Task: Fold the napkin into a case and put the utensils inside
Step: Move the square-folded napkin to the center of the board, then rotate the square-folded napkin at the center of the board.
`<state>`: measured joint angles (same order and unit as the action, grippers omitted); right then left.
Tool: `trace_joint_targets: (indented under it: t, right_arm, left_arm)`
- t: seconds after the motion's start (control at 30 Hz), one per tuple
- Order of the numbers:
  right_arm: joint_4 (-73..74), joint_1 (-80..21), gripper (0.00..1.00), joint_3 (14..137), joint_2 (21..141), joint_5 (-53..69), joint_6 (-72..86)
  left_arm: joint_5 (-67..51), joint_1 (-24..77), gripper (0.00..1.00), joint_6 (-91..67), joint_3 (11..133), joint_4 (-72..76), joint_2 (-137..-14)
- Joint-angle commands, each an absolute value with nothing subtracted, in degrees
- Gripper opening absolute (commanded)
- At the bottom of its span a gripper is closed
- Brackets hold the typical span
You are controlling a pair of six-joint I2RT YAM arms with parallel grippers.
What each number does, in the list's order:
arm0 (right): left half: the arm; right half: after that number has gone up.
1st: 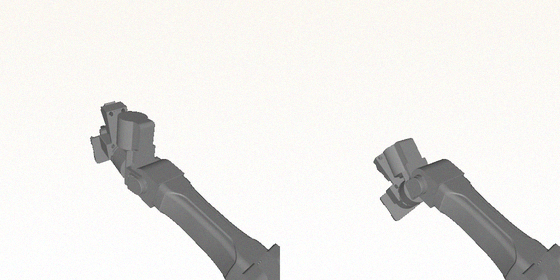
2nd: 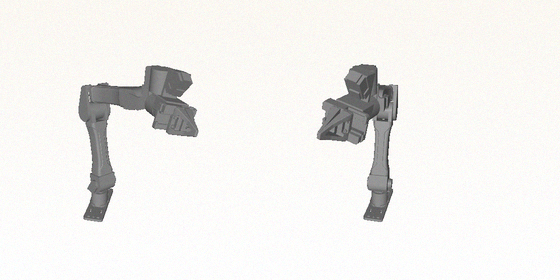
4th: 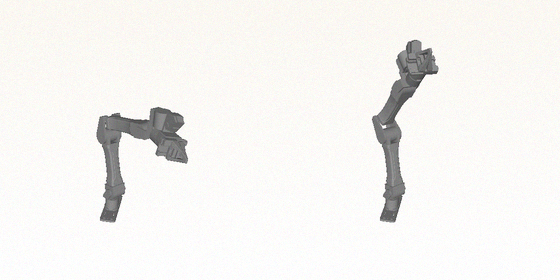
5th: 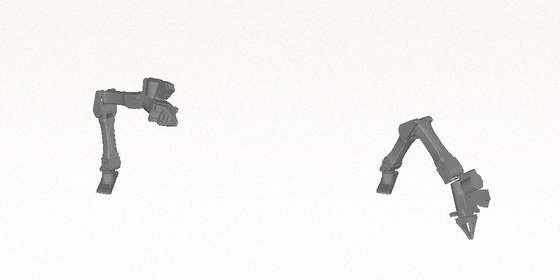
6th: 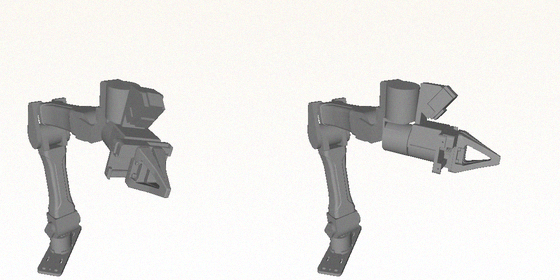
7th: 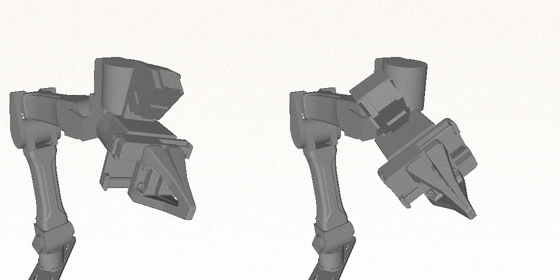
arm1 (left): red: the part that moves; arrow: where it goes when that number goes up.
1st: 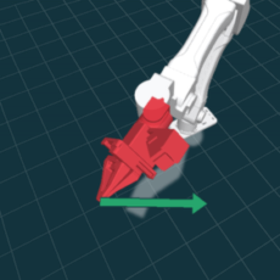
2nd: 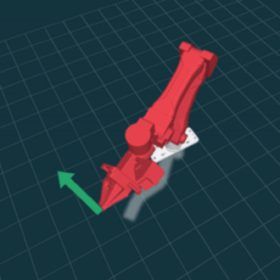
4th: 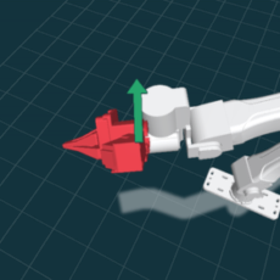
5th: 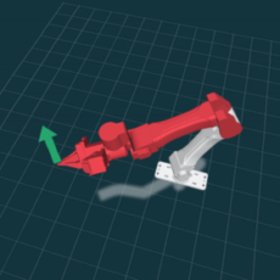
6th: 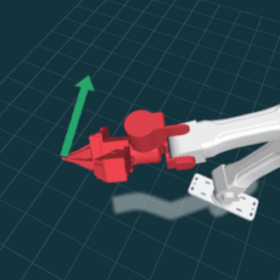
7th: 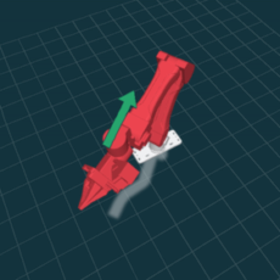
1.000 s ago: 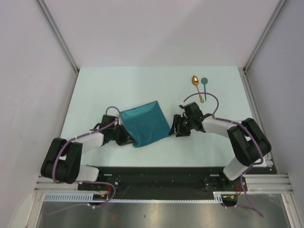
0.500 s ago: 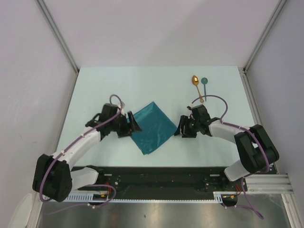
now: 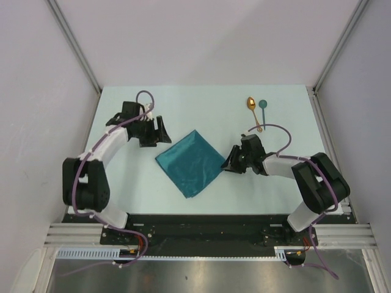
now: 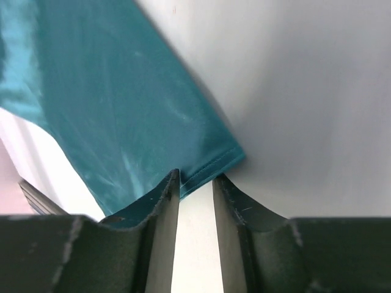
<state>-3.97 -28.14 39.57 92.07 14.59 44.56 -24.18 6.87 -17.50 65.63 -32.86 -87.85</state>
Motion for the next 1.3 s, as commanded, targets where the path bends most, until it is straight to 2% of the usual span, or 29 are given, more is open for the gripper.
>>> trace_joint_targets:
  t: [0.0,0.1,0.33,0.67,0.73,0.8,0.83,0.9,0.97,1.13,1.27]
  right_arm:
    - [-5.10,-25.41,0.33,40.08,96.41,11.69,43.69]
    - [-5.27,-24.52,0.31,40.95,96.68,13.18,42.28]
    - [-4.39,-22.42,0.29,45.61,100.63,14.59,37.18]
    - [-0.36,-18.46,0.27,68.44,115.39,17.75,27.96]
    - [5.26,-18.46,0.29,74.60,117.94,17.14,26.38]
    - [10.70,-18.54,0.39,77.76,117.52,15.39,25.49]
    - [12.72,-18.46,0.44,77.96,116.73,12.86,25.23]
    - [16.06,-18.46,0.62,76.91,113.14,10.73,24.43]
    - [18.44,-18.46,0.71,74.28,110.32,9.32,24.17]
    - [18.72,-20.91,0.73,64.96,99.79,13.44,24.17]
    - [17.94,-25.04,0.73,58.47,93.89,13.80,25.13]
  left_arm:
    - [-25.40,6.68,0.80,-12.48,68.64,-34.63,-95.52]
    - [-23.65,6.68,0.79,-12.48,66.81,-33.14,-98.78]
    - [-17.06,6.68,0.79,-13.53,60.74,-31.56,-95.46]
    - [-18.54,6.59,0.81,-20.47,53.79,-26.63,-89.56]
    - [-19.51,6.59,0.81,-20.83,53.44,-26.37,-90.43]
    - [-21.25,6.50,0.80,-20.66,53.35,-26.46,-91.67]
    - [-22.31,6.50,0.79,-20.65,53.09,-26.11,-91.93]
    - [-24.95,6.50,0.75,-21.70,51.52,-24.35,-92.37]
    - [-26.01,6.50,0.72,-22.84,50.02,-22.25,-92.46]
    - [-24.62,6.24,0.60,-23.55,47.11,-21.88,-91.42]
    - [-22.24,5.45,0.58,-22.94,46.32,-22.15,-89.91]
